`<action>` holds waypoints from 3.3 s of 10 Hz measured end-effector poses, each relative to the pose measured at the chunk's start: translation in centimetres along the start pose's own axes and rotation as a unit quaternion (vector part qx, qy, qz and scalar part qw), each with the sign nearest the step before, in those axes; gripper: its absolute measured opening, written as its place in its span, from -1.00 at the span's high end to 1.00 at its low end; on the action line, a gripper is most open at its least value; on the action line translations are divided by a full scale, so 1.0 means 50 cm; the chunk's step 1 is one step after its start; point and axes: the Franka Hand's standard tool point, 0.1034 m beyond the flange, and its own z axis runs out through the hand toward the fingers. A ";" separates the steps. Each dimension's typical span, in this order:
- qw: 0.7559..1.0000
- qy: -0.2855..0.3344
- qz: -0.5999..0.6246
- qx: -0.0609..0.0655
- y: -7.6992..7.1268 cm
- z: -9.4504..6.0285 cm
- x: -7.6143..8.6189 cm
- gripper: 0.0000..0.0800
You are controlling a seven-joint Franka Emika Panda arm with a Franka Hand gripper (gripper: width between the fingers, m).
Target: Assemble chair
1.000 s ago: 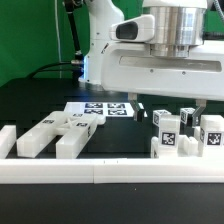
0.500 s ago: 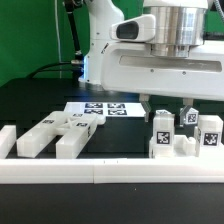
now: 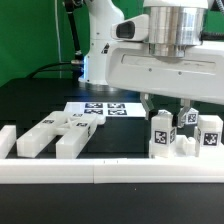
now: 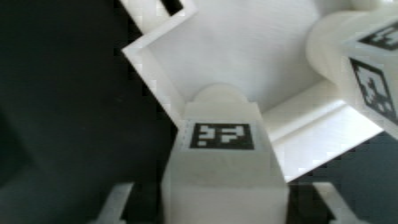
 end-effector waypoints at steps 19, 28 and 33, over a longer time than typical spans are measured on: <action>0.796 -0.006 0.605 -0.017 0.016 0.000 -0.014 0.26; 0.878 -0.009 0.478 -0.004 0.007 -0.022 -0.034 -0.62; 0.885 -0.014 0.466 0.005 0.007 -0.026 -0.052 -0.62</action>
Offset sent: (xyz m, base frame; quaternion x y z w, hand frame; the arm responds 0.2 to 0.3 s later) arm 0.0023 -0.0041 -0.0004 0.0121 -0.0170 0.2472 0.9687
